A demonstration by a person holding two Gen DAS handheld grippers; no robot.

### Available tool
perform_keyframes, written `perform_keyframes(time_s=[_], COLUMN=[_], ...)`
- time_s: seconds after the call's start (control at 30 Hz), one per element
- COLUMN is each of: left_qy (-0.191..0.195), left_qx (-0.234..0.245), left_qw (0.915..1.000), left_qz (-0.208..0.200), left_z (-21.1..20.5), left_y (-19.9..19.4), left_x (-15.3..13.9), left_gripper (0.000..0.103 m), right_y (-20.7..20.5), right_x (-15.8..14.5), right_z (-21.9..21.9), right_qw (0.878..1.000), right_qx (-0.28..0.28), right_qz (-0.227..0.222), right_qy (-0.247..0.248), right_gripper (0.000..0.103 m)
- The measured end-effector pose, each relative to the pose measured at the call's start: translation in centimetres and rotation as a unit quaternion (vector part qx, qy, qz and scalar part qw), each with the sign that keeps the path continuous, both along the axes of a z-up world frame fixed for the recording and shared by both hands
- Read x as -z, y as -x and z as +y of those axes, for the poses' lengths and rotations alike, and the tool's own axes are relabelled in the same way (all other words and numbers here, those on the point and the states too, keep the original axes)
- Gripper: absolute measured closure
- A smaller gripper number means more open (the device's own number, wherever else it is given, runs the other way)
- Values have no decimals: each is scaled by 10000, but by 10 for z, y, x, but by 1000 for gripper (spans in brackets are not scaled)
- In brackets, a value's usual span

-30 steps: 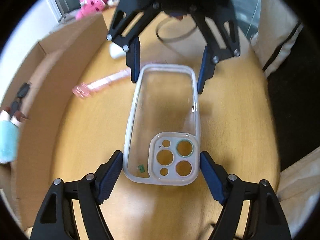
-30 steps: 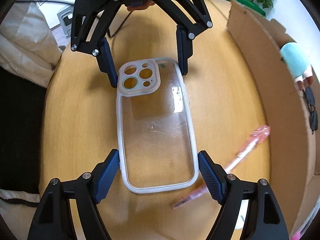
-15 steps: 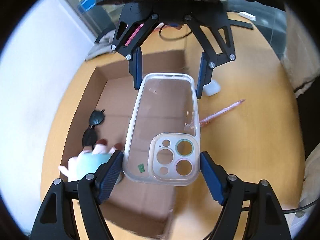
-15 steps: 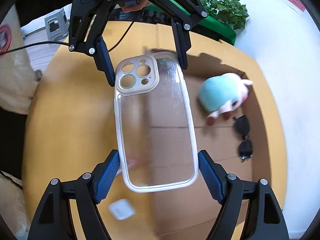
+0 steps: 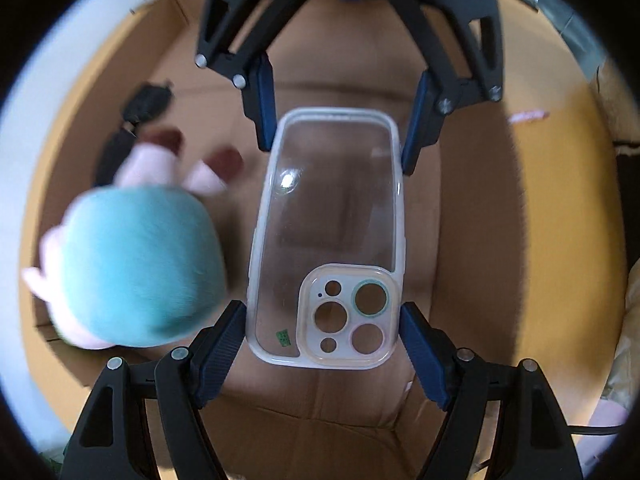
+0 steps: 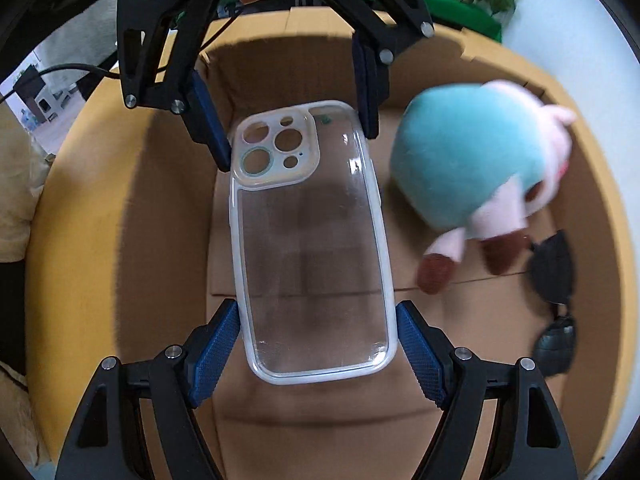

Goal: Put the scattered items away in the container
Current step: 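Lower the phone case into the box and open both grippers, then withdraw both grippers from the box toward the pink pen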

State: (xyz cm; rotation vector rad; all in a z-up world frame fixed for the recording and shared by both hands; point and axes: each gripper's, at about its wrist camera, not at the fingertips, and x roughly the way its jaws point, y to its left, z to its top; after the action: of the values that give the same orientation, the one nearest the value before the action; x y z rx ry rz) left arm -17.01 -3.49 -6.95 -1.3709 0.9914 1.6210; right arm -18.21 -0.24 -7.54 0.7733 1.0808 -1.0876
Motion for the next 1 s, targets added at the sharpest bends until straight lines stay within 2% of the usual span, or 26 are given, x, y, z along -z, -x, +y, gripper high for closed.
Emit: perform_keyframes(time_s=[0.27,0.53,0.67,0.83,0.9,1.0], left_qy=[276,309,144,-130,-123,-31], left_qx=[55,-221,-432,-743,-833,-1112], left_qw=[9994,9992,9989,9953,9933,9906], left_qz=[-219,-126,88,612,796,801], left_z=[-5,-14,-19,-33,-39,-47], left_y=[-1,-4,-11,-37,-47,-43], left_x=[28,28,8,-37,-50,-53], left_gripper=[25,23,23,23,23,23], right_y=[-11,-19,-22,-27,-35,-44], right_x=[21,21,12,-29,-44,-60], right_z=[-6,-2,7,32,44,58], right_qw=[9997,9988,9977,9938,9925,9889], right_qx=[195,459,674,1006,1102,1341], right_qz=[-48,-89,-30,-273,-138,-15], right_qy=[-107,-163,-58,381,511,640], right_gripper=[20,18,14,4,3,3])
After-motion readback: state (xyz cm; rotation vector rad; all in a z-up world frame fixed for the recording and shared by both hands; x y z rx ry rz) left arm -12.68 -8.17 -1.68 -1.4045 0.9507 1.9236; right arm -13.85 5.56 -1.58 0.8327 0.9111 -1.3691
